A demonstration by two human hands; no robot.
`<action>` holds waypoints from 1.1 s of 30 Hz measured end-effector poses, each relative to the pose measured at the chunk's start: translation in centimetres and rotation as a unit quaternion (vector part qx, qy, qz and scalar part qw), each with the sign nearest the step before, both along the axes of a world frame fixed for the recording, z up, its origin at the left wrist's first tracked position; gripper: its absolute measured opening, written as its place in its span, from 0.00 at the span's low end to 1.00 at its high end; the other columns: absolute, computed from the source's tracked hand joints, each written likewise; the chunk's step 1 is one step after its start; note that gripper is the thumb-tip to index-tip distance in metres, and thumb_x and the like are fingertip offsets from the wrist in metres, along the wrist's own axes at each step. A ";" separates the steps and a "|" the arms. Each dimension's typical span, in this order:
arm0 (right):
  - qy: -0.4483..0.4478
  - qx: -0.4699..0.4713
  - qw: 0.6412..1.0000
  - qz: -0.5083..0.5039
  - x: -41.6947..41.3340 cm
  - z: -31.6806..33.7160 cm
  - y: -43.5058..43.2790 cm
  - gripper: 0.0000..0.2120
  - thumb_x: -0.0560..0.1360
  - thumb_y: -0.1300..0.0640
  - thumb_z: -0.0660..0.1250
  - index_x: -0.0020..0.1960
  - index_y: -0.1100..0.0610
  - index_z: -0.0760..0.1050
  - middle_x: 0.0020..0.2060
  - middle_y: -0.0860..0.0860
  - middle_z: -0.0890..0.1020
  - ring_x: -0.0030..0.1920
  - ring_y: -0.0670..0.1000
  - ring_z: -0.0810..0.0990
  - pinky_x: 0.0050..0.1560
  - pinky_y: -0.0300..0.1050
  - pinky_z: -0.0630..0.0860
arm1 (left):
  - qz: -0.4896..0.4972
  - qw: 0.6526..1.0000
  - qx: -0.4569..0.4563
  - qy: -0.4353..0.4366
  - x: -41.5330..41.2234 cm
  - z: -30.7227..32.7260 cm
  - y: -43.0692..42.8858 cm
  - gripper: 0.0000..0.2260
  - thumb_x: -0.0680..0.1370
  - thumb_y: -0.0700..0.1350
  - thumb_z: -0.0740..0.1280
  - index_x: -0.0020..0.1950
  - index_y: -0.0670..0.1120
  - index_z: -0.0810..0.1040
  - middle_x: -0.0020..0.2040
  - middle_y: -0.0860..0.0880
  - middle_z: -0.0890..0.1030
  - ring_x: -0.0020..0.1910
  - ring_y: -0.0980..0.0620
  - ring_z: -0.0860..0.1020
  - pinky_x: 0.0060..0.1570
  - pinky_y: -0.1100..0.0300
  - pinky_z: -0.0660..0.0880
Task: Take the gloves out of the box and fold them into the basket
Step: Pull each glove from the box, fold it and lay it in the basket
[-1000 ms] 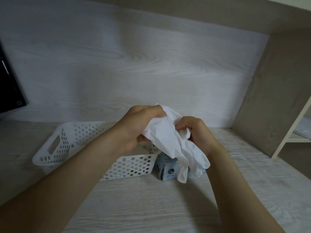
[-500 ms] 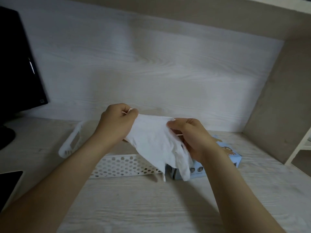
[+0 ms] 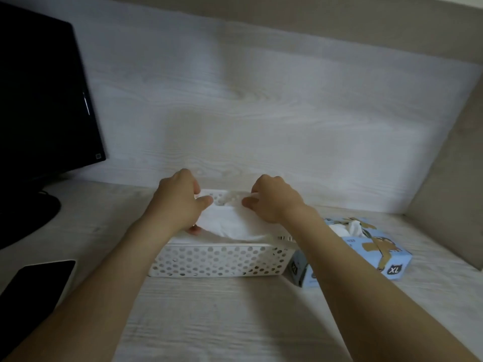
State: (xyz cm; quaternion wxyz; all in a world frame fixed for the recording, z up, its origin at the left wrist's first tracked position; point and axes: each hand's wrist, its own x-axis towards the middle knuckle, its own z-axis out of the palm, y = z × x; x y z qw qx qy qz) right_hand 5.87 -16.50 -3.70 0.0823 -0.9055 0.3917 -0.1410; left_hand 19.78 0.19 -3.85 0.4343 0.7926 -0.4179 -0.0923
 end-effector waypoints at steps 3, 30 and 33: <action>0.040 0.001 0.999 0.015 1.1 0.0 0.0 0.23 0.82 0.44 0.70 0.36 0.54 0.65 0.34 0.53 0.72 0.35 0.55 0.73 0.36 0.46 0.67 | -0.013 0.981 0.147 -0.123 1.0 -0.8 0.1 0.19 0.84 0.44 0.66 0.70 0.41 0.63 0.53 0.41 0.75 0.41 0.45 0.78 0.35 0.53 0.76; -0.146 -0.033 0.974 0.168 -4.7 0.0 1.8 0.05 0.79 0.56 0.74 0.52 0.51 0.88 0.43 0.43 0.87 0.43 0.42 0.83 0.49 0.37 0.79 | -0.153 0.966 0.099 -0.184 -1.9 -0.2 -0.7 0.16 0.82 0.51 0.60 0.46 0.47 0.85 0.43 0.49 0.87 0.44 0.46 0.85 0.49 0.45 0.83; -0.227 -0.047 0.968 0.095 -7.6 -0.4 1.6 0.13 0.77 0.64 0.67 0.51 0.50 0.87 0.37 0.45 0.86 0.38 0.45 0.83 0.43 0.35 0.78 | -0.147 0.953 -0.011 -0.266 -4.9 -0.1 -0.8 0.15 0.82 0.55 0.60 0.43 0.51 0.81 0.37 0.53 0.83 0.35 0.52 0.81 0.40 0.48 0.81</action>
